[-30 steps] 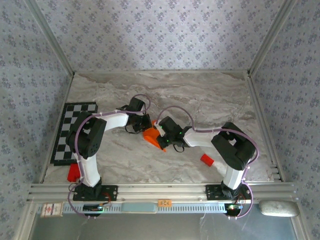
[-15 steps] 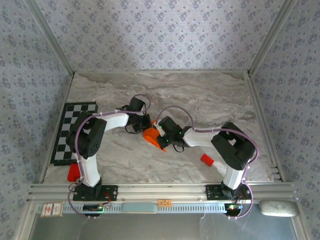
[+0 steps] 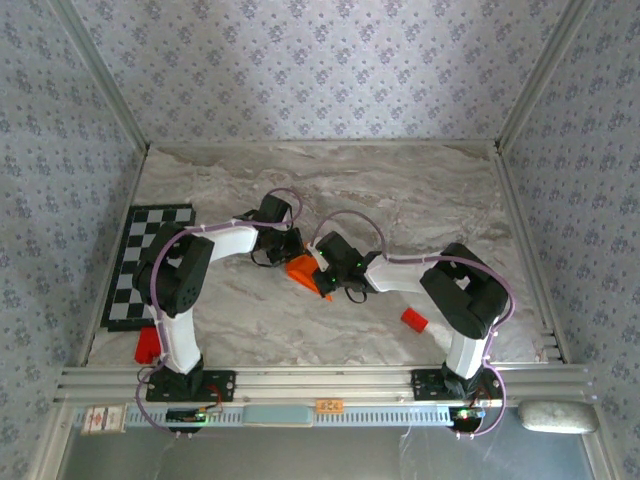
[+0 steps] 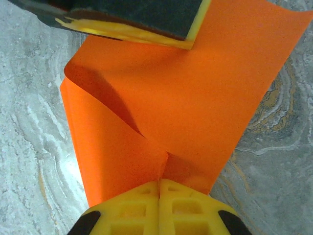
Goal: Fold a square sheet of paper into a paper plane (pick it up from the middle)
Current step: Third fold the triangle at the center of the table.
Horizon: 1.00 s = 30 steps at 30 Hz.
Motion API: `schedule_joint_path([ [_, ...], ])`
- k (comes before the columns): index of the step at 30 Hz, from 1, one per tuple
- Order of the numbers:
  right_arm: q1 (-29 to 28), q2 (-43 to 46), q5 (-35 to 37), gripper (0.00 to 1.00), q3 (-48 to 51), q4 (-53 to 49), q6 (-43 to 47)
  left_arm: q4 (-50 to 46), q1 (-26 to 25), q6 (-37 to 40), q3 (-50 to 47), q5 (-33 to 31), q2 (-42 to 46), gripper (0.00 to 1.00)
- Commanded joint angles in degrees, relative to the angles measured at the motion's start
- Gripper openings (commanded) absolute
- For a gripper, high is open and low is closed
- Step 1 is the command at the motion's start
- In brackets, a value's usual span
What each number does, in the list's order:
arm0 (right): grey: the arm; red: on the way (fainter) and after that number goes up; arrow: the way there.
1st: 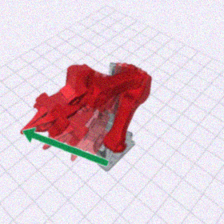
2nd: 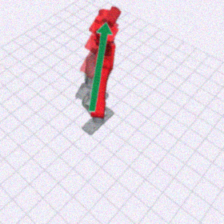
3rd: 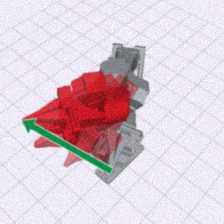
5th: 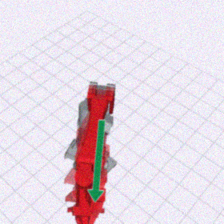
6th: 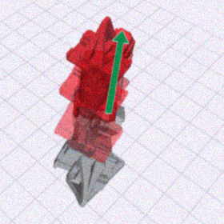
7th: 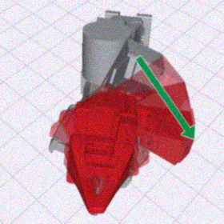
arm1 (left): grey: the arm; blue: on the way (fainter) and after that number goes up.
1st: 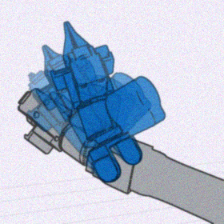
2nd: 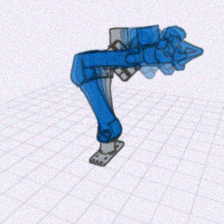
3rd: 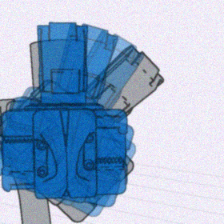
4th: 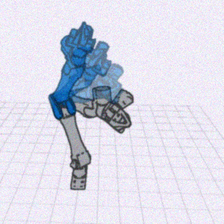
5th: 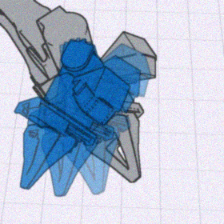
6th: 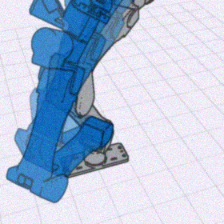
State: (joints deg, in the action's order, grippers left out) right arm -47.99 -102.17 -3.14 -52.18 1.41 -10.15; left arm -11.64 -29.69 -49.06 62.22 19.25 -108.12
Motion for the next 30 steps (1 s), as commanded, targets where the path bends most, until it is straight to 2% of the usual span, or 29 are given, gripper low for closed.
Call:
schedule_joint_path([
  [1,0.11,-1.02,1.69,0.00,-0.38,-2.76,-0.92,-4.03,-0.62,0.54,0.11,-1.11,-0.48,0.00],
  [6,0.11,-0.40,1.38,0.00,0.15,-2.69,-0.92,-5.74,0.52,-0.18,1.26,-4.68,4.79,0.06],
  [12,0.14,-0.39,0.83,0.00,0.39,-2.46,-1.01,-5.03,3.68,-2.41,-1.85,-9.54,11.15,0.13],
  [17,0.10,-0.22,0.29,0.00,0.24,-2.48,-1.01,-2.15,3.97,-3.90,-5.84,-7.98,16.31,0.14],
  [24,0.43,-0.13,-0.29,0.00,0.04,-3.20,-1.19,9.03,-0.36,-11.65,-15.55,-1.55,20.77,0.13],
  [30,0.77,-0.13,-1.29,0.00,-0.03,-3.26,-1.71,17.82,-3.01,-18.07,-21.20,-1.03,21.00,0.10],
])
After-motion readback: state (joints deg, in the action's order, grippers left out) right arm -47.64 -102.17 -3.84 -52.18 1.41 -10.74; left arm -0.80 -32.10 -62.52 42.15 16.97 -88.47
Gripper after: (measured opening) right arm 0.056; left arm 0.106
